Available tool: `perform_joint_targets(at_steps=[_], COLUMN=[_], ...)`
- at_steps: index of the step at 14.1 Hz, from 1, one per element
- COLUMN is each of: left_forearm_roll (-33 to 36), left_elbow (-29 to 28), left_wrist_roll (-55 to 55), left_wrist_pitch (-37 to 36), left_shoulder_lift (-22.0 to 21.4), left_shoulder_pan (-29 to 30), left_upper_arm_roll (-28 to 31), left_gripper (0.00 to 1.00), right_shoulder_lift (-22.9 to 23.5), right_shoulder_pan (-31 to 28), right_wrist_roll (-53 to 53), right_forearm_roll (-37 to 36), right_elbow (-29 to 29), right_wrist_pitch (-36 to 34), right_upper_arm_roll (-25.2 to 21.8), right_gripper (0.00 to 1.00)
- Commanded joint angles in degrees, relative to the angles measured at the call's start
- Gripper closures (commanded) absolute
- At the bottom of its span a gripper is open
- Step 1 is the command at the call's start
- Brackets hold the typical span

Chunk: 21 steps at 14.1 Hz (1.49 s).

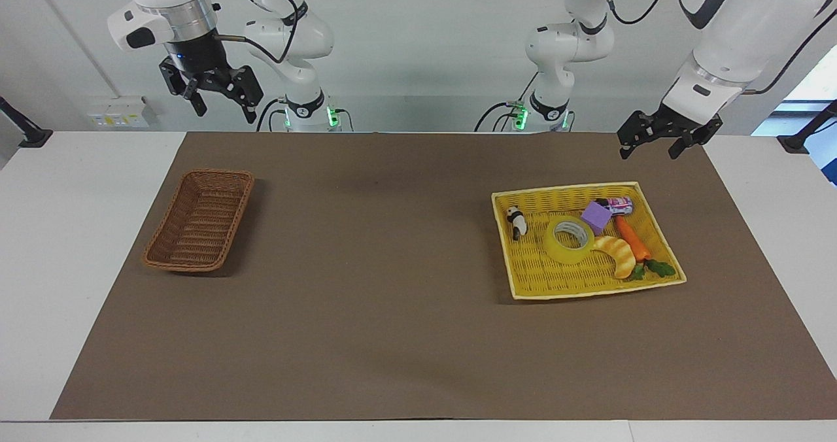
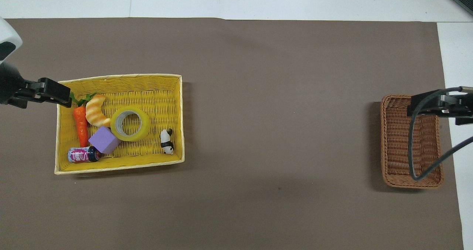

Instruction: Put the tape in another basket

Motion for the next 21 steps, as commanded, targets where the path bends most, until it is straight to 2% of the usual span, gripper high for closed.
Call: perform_joint_targets(at_steps=[1, 16, 21], left_forearm_roll=[0.43, 0.34, 0.34], left_elbow=[-1.85, -3.53, -6.43], left_wrist_roll=[1.23, 1.15, 1.15], left_wrist_pitch=[0.09, 1.5, 3.7], left_shoulder_lift=[-1.4, -2.11, -3.6], left_shoulder_pan=[0.41, 0.68, 0.68], left_upper_arm_roll=[0.06, 0.06, 0.06], left_gripper=[0.0, 0.0, 0.0], right_shoulder_lift=[-0.95, -0.95, -0.95], right_shoulder_pan=[-1.12, -1.12, -1.03], right_wrist_roll=[-1.21, -1.21, -1.21], right_forearm_roll=[1.28, 1.28, 1.28], right_elbow=[-1.12, -1.12, -1.12], right_wrist_pitch=[0.25, 0.25, 0.25], right_upper_arm_roll=[0.43, 0.43, 0.43], right_gripper=[0.0, 0.0, 0.0])
